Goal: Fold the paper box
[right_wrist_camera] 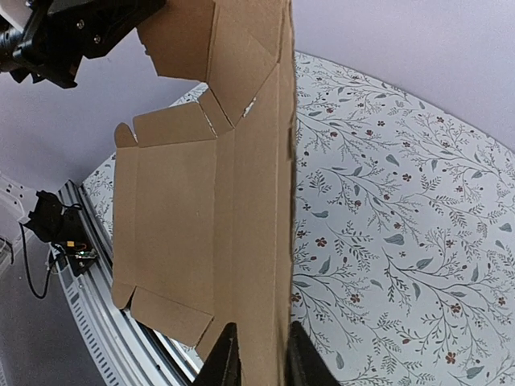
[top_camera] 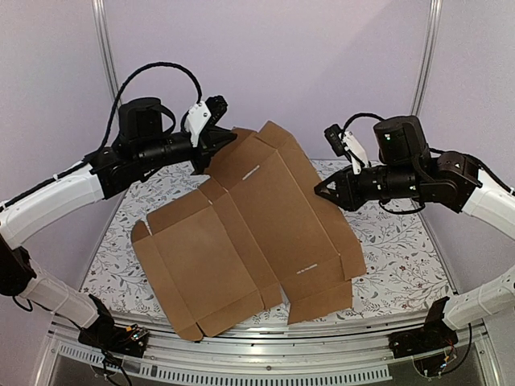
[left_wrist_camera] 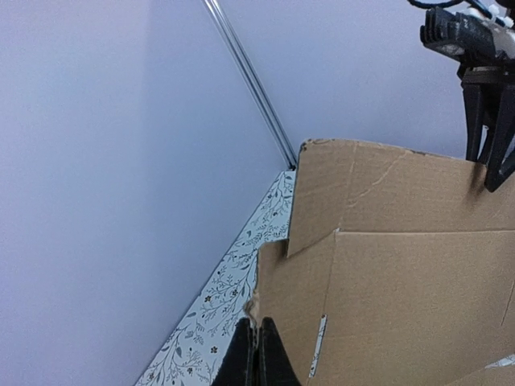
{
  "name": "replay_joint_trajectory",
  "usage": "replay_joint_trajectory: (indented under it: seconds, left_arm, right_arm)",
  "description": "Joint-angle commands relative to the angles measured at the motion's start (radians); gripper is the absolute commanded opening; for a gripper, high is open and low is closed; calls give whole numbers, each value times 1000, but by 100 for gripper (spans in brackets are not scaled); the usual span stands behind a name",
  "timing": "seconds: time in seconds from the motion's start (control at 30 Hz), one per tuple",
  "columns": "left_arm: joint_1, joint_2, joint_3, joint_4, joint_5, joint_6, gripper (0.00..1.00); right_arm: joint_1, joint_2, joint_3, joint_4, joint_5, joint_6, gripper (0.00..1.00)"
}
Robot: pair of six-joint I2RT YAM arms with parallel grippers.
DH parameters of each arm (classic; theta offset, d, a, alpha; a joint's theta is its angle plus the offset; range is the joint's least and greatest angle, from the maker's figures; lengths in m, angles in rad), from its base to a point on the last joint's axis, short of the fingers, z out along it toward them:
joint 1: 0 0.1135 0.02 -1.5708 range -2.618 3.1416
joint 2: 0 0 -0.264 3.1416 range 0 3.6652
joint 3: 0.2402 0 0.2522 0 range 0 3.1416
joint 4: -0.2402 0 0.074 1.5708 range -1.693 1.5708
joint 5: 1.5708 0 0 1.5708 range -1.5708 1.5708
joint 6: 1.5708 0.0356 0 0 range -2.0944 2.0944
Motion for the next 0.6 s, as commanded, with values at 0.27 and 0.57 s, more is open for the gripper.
replay_joint_trajectory:
  seconds: [0.27, 0.57]
  left_arm:
    - [18, -51, -42, 71, -25, -76, 4]
    - [18, -149, -156, 69, -140, -166, 49]
  right_arm:
    - [-6, 35, 60, -30, 1, -27, 0]
    - [-6, 155, 290, -200, 129, -184, 0]
